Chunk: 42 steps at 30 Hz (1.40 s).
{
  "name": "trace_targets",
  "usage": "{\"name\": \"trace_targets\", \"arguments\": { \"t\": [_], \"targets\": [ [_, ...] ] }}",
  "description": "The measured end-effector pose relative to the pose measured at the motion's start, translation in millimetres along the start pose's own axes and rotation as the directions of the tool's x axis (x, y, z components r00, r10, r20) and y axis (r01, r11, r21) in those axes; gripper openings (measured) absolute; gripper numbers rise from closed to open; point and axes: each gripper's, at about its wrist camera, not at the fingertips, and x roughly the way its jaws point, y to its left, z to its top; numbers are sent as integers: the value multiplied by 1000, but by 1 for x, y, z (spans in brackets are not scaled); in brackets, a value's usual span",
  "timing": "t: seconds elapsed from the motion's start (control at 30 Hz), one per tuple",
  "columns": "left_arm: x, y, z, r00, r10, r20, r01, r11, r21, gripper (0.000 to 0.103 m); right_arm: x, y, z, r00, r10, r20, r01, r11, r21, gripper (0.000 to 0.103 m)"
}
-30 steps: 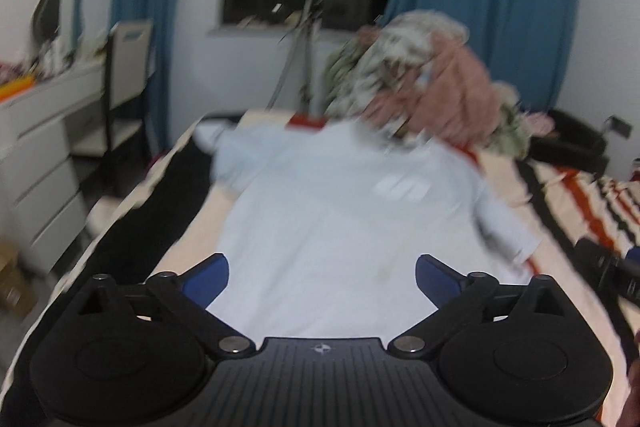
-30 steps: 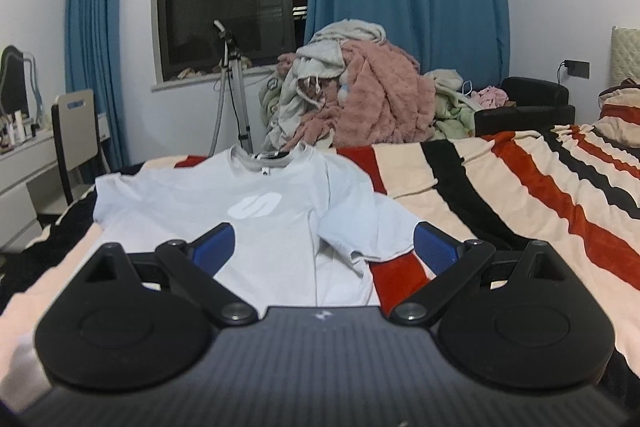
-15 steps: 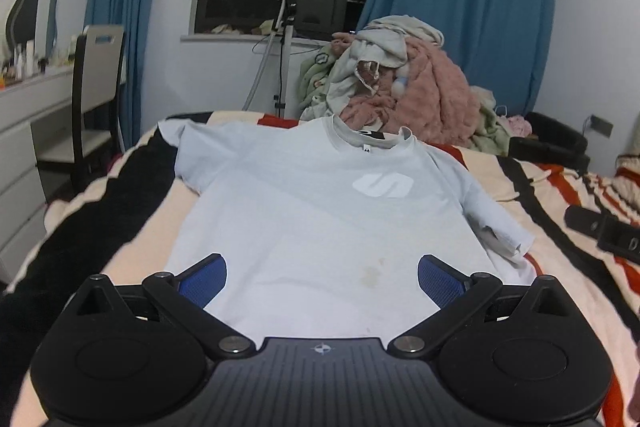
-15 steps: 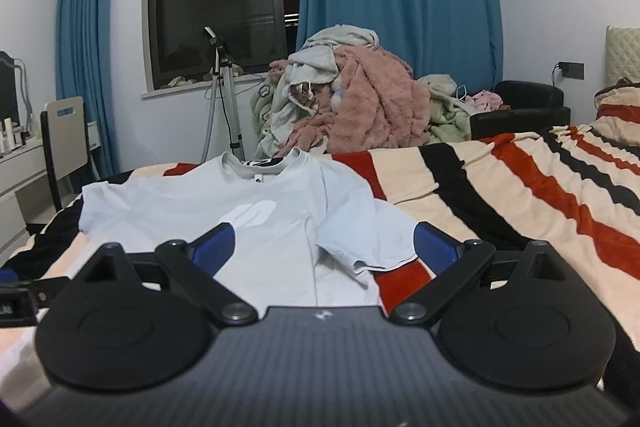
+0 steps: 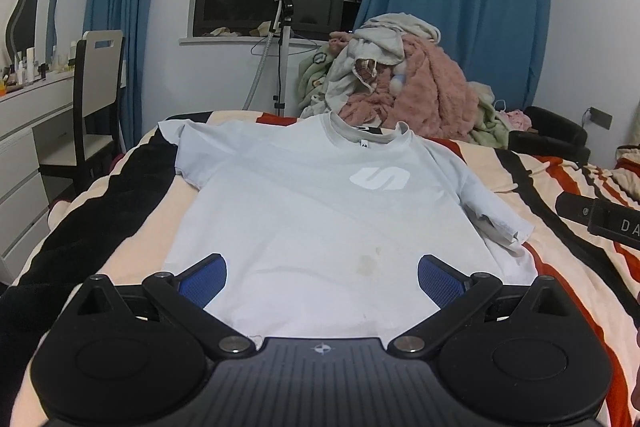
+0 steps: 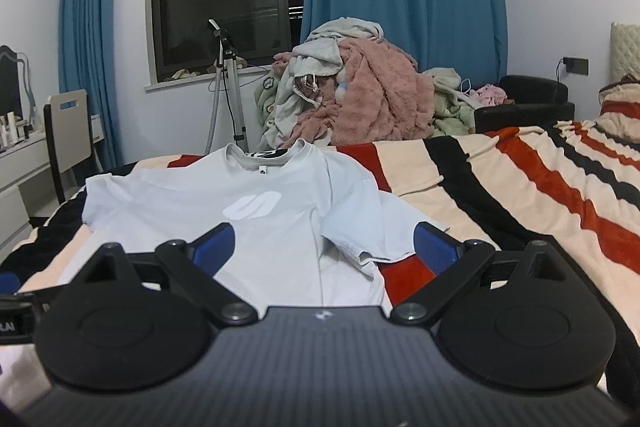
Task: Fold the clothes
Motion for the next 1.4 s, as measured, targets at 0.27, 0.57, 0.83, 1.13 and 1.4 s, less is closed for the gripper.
{"name": "trace_targets", "arguments": {
  "t": [0.27,0.57,0.83,1.13,1.4],
  "targets": [
    [-1,7,-3,1000,21,-15,-22,999,-37,103,-9,-2,12,998,-28,51,31,998,-60,97],
    [10,9,-9,997,19,-70,-25,996,-83,103,85,-110,46,992,80,-101,-28,899,436,97],
    [43,13,-13,995,-28,-97,8,978,-209,103,205,-194,-19,954,109,-278,112,733,671,69],
    [73,7,-21,996,-6,-90,-10,985,-175,103,267,-182,-26,959,144,-244,20,823,568,10],
    [96,6,-21,998,-13,-67,2,985,-171,103,307,-164,87,984,-87,-158,106,988,116,6]
  ]
}}
